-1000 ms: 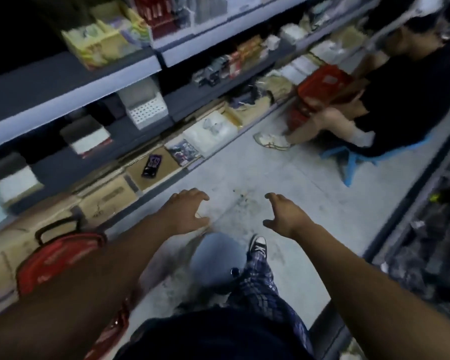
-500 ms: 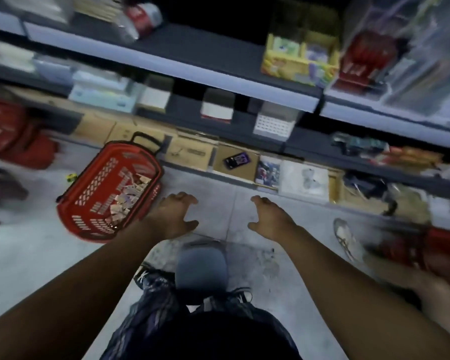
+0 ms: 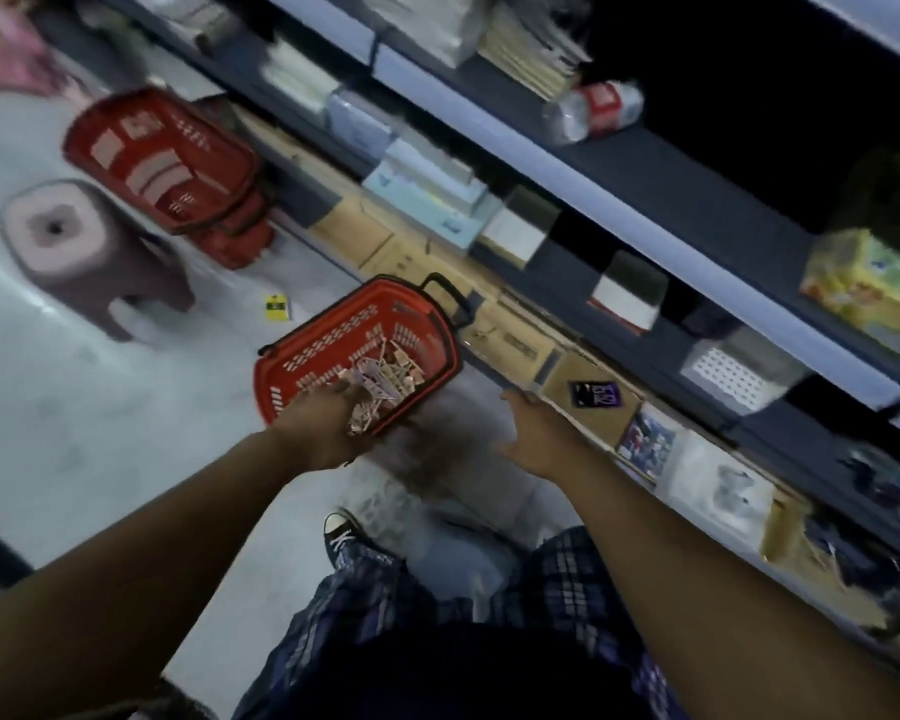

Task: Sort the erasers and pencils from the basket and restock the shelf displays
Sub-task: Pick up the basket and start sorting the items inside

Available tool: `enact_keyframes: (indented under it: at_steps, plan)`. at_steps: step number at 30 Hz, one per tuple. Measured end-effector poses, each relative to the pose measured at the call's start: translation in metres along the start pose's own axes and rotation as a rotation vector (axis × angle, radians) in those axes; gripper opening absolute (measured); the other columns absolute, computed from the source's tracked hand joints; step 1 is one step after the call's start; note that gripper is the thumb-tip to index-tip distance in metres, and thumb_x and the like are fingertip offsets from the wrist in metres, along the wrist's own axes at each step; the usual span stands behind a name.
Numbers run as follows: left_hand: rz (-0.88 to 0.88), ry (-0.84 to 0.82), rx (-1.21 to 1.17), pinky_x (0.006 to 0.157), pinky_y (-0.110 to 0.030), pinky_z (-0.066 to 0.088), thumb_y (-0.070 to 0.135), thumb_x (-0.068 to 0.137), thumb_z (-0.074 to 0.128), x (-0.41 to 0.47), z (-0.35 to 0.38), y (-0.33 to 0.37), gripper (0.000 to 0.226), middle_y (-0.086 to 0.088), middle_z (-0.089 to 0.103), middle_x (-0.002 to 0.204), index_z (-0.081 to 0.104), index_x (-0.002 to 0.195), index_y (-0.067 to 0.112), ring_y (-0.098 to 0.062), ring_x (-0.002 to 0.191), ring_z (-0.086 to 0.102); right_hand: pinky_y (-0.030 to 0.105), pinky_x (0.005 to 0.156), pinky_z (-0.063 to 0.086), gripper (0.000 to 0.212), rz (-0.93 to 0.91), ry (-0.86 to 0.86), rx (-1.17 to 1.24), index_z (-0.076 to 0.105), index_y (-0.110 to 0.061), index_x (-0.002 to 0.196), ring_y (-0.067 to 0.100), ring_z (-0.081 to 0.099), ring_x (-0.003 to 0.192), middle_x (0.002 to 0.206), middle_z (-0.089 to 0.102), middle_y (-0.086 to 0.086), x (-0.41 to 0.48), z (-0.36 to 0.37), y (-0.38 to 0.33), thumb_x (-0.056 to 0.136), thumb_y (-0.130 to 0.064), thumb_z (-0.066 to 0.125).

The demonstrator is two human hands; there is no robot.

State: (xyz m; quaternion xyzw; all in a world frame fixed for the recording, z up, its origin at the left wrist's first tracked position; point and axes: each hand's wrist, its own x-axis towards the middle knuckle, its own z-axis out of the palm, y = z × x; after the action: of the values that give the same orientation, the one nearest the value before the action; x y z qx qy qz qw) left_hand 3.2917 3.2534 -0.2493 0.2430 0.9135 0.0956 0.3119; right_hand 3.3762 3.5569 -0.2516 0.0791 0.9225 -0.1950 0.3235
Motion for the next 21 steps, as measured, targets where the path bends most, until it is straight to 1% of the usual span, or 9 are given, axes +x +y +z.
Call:
enact_keyframes:
  at_steps: [3,5,8,10,12,14,18,20,21]
  plan:
    - [-0.1,0.02,-0.087,0.1,-0.04,0.051,0.063,0.079,0.067,0.012,0.008,-0.022,0.079,-0.008,0.059,0.138,0.053,0.143,0.019,-0.031,0.122,0.059,0.049,0.104,0.045,0.077,-0.088,-0.052,-0.093,0.028,-0.013,0.152,0.035,0.046,0.133,0.152,0.039,0.015,0.051,-0.013,-0.017,0.092,-0.037,0.07]
    - [-0.163,0.043,-0.138,0.097,-0.04,0.052,0.062,0.079,0.069,0.021,0.014,-0.029,0.076,-0.008,0.06,0.135,0.055,0.14,0.019,-0.031,0.118,0.06,0.048,0.104,0.045,0.08,-0.156,-0.107,-0.122,0.025,-0.016,0.154,0.035,0.046,0.133,0.152,0.04,0.015,0.091,-0.016,-0.023,0.091,-0.035,0.071]
    - [-0.284,0.123,-0.258,0.097,-0.039,0.053,0.058,0.081,0.073,0.038,0.039,-0.04,0.075,-0.005,0.06,0.137,0.052,0.143,0.02,-0.032,0.116,0.062,0.045,0.105,0.046,0.083,-0.254,-0.186,-0.104,0.026,-0.02,0.156,0.032,0.048,0.133,0.154,0.041,0.011,0.16,-0.009,-0.024,0.089,-0.033,0.073]
    - [-0.362,0.128,-0.31,0.098,-0.041,0.052,0.064,0.079,0.063,0.048,0.071,-0.049,0.081,-0.005,0.06,0.137,0.047,0.147,0.023,-0.032,0.119,0.06,0.044,0.105,0.046,0.077,-0.28,-0.233,-0.087,0.033,-0.019,0.153,0.03,0.049,0.132,0.151,0.043,0.008,0.2,0.003,-0.022,0.089,-0.031,0.074]
    - [-0.415,0.07,-0.29,0.097,-0.042,0.05,0.068,0.075,0.05,0.062,0.105,-0.057,0.082,-0.003,0.059,0.136,0.046,0.145,0.025,-0.03,0.121,0.057,0.045,0.104,0.048,0.073,-0.303,-0.277,-0.123,0.037,-0.017,0.149,0.03,0.051,0.13,0.147,0.045,0.009,0.236,0.019,-0.013,0.088,-0.031,0.074]
    - [-0.42,0.024,-0.299,0.098,-0.042,0.049,0.066,0.075,0.05,0.082,0.142,-0.07,0.081,-0.002,0.057,0.137,0.047,0.143,0.023,-0.029,0.121,0.055,0.046,0.104,0.048,0.078,-0.294,-0.278,-0.154,0.036,-0.018,0.15,0.029,0.05,0.132,0.148,0.045,0.008,0.269,0.042,0.003,0.085,-0.033,0.076]
    - [-0.383,0.07,-0.31,0.094,-0.038,0.051,0.063,0.081,0.059,0.125,0.221,-0.104,0.07,-0.003,0.061,0.129,0.053,0.135,0.019,-0.025,0.112,0.058,0.046,0.106,0.046,0.084,-0.321,-0.275,-0.212,0.035,-0.02,0.152,0.029,0.049,0.131,0.15,0.045,0.008,0.328,0.098,0.023,0.081,-0.033,0.077]
    - [-0.338,0.078,-0.308,0.093,-0.037,0.051,0.06,0.084,0.063,0.153,0.267,-0.124,0.066,-0.004,0.061,0.128,0.053,0.136,0.019,-0.025,0.11,0.058,0.044,0.108,0.044,0.082,-0.348,-0.292,-0.251,0.036,-0.016,0.152,0.031,0.046,0.135,0.152,0.042,0.009,0.359,0.137,0.032,0.083,-0.031,0.076]
    - [-0.304,0.073,-0.306,0.094,-0.037,0.051,0.058,0.085,0.064,0.167,0.288,-0.133,0.066,-0.004,0.06,0.129,0.052,0.137,0.02,-0.024,0.111,0.058,0.043,0.109,0.042,0.08,-0.374,-0.288,-0.288,0.038,-0.013,0.151,0.032,0.045,0.136,0.151,0.043,0.011,0.371,0.16,0.036,0.083,-0.035,0.075]
